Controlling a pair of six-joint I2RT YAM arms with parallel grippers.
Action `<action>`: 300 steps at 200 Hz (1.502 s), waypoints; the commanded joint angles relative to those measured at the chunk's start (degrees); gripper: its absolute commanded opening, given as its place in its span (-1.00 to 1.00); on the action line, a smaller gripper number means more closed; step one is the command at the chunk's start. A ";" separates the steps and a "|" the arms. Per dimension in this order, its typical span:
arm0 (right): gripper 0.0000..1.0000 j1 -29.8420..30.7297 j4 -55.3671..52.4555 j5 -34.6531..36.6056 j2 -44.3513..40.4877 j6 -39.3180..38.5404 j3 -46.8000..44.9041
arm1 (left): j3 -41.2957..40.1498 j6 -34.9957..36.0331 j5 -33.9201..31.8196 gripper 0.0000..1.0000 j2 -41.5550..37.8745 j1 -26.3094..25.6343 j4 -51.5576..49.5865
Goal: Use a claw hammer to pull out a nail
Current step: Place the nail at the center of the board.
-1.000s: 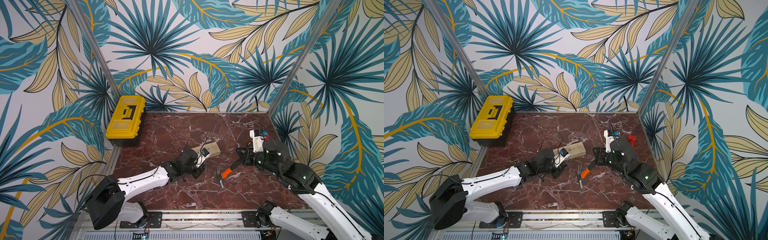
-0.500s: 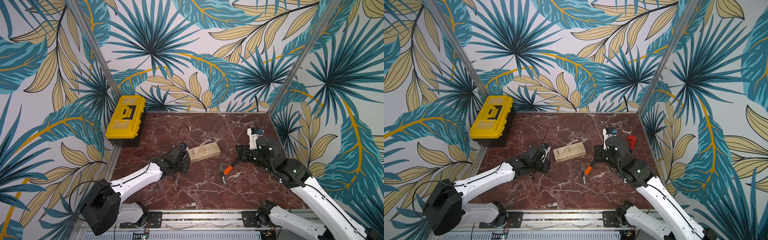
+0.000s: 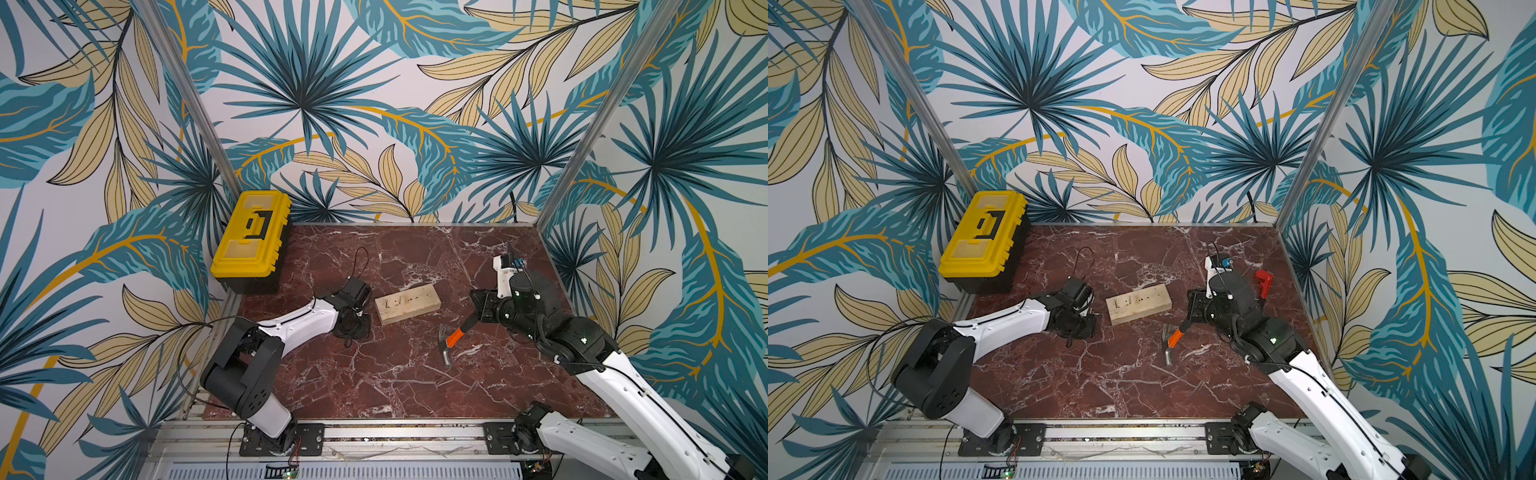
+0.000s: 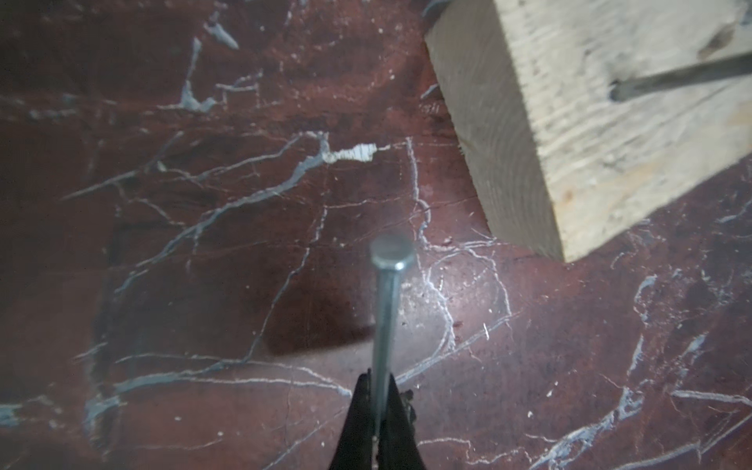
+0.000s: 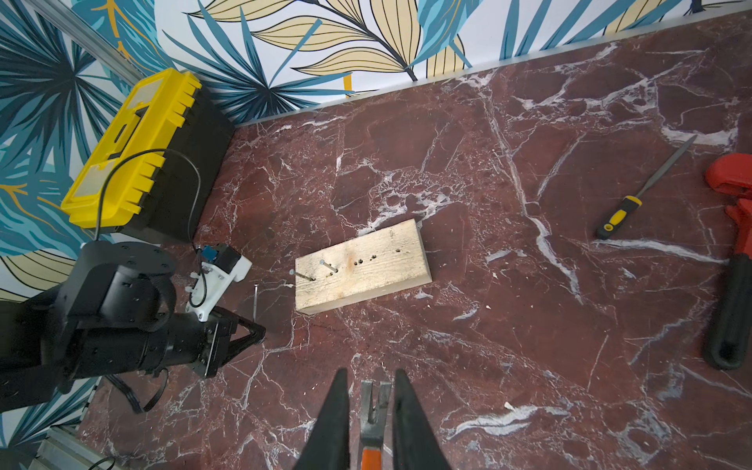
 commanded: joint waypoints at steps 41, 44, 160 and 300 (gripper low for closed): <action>-1.00 -0.24 6.63 -0.75 -1.21 2.32 -2.14 | 2.63 0.03 0.74 -0.93 4.08 1.41 -4.36; -1.00 -0.28 6.75 -0.82 -1.16 2.34 -2.18 | 2.62 -0.05 0.64 -0.93 4.16 1.45 -4.37; -1.00 -0.33 7.21 -1.30 0.02 1.67 -1.45 | 3.48 0.33 -1.94 -0.53 2.70 1.94 -5.74; -1.00 -0.52 5.76 -2.24 1.93 -3.13 1.36 | 8.05 6.75 -2.53 -0.40 -11.59 -3.20 -3.23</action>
